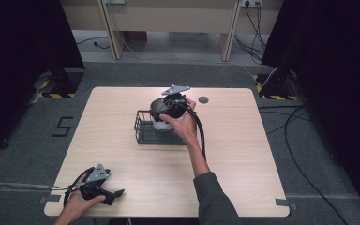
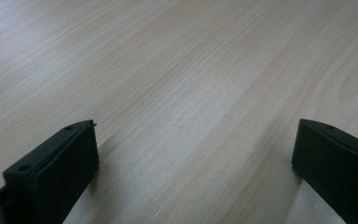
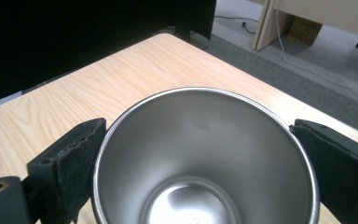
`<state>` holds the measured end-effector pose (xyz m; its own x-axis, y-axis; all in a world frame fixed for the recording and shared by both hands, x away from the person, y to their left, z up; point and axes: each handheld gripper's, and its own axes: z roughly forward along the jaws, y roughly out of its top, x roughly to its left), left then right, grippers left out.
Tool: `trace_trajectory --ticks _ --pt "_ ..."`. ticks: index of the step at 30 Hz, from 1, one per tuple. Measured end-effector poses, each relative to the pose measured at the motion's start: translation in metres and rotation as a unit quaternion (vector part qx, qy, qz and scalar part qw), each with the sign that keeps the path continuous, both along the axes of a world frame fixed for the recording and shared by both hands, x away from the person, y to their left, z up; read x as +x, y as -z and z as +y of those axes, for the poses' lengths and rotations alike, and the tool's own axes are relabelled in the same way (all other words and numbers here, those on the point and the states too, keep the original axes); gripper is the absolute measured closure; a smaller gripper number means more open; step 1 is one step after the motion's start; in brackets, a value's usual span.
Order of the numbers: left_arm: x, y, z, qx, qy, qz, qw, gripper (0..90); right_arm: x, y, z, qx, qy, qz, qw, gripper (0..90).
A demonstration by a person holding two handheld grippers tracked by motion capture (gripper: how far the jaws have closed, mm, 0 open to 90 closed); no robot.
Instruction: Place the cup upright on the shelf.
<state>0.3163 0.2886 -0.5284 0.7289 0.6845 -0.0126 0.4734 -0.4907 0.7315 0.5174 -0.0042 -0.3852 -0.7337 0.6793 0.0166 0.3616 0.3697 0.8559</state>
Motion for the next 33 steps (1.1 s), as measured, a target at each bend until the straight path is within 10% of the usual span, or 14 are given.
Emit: trace_trajectory --ticks 27,33 --pt "0.000 0.000 0.000 -0.001 0.000 0.000 1.0000 0.0 -0.002 0.016 -0.007 0.005 0.007 0.001 1.0000 5.2" --pt "0.000 0.000 0.000 -0.001 0.000 0.000 1.0000 0.0 -0.004 0.008 -0.012 0.040 0.010 -0.005 0.9991 16.9"
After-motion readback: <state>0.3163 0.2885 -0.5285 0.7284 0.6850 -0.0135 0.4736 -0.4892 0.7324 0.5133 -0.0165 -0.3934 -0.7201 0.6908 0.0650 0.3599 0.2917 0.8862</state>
